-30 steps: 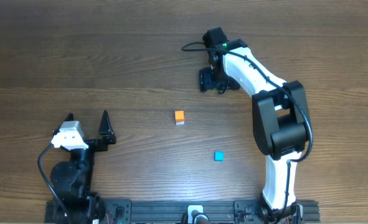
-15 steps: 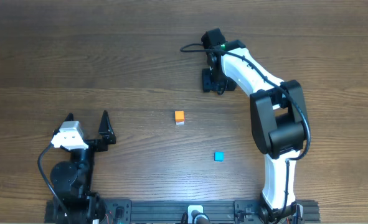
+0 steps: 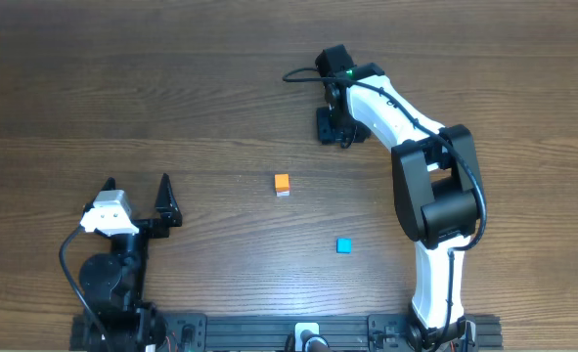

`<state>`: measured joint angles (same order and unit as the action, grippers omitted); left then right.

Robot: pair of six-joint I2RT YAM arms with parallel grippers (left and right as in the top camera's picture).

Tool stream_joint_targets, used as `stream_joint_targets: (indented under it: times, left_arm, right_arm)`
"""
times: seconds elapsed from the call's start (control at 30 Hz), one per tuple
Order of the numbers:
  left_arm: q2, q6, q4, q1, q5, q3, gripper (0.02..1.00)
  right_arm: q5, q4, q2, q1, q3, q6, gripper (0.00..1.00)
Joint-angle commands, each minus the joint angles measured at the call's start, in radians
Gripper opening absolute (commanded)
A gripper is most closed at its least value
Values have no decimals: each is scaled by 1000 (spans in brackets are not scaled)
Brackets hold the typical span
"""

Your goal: Stack Cubes

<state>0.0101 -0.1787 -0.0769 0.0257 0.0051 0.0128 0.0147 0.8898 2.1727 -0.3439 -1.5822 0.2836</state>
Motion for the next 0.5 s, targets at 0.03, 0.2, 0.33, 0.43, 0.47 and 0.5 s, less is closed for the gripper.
stream_joint_targets:
  times: [0.03,0.2,0.33,0.43,0.47,0.5]
  left_arm:
    - [-4,15,2,5,13,-7,1000]
    - [-4,15,2,5,13,-7,998]
    - [-4,15,2,5,13,-7,1000]
    - [-4,15,2,5,13,-7,1000]
    - [-4,15,2,5,13,-7,1000]
    - [-4,15,2,5,13,-7,1000]
  right_arm:
    - [10,-1,22,-4,-18,-1,391]
    - [9,0,22,-4,-23,-1,356]
    - [9,0,22,-4,-25,-1,321]
    - [9,1,22,-4,-25,-1,292]
    - [9,1,22,-4,-25,-1,277]
    - [9,1,22,-4,-26,-1,257]
